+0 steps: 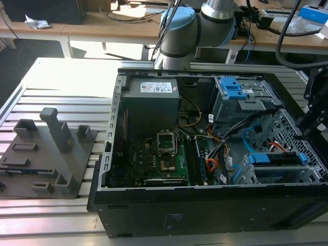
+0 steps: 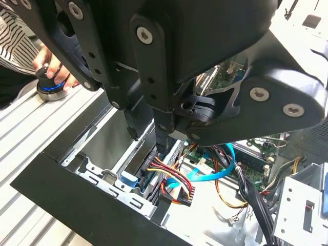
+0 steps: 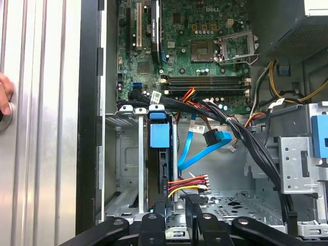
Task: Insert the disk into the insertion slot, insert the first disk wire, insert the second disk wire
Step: 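Insert the second disk wire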
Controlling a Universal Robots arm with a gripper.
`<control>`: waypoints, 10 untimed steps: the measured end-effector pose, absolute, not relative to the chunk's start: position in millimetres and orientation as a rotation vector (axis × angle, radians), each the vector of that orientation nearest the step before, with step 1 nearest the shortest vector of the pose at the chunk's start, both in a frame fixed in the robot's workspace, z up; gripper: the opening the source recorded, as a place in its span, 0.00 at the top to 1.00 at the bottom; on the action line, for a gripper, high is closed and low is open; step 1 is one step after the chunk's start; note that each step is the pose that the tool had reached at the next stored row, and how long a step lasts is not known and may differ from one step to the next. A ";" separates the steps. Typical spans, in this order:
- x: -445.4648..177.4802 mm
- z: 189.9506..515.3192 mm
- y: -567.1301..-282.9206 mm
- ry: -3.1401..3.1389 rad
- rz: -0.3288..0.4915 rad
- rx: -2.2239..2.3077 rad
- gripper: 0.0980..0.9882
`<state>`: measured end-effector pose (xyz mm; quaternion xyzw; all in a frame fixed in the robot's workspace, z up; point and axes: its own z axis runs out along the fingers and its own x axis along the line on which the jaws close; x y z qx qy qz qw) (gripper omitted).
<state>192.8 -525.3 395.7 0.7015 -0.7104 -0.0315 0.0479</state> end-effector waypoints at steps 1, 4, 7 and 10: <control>192.6 395.9 -525.2 -2.166 -0.096 2.139 0.77; 188.7 395.7 -525.2 -2.165 -0.096 2.140 0.77; 179.3 395.5 -525.2 -2.161 -0.096 2.144 0.77; 162.7 394.8 -525.2 -2.155 -0.095 2.150 0.77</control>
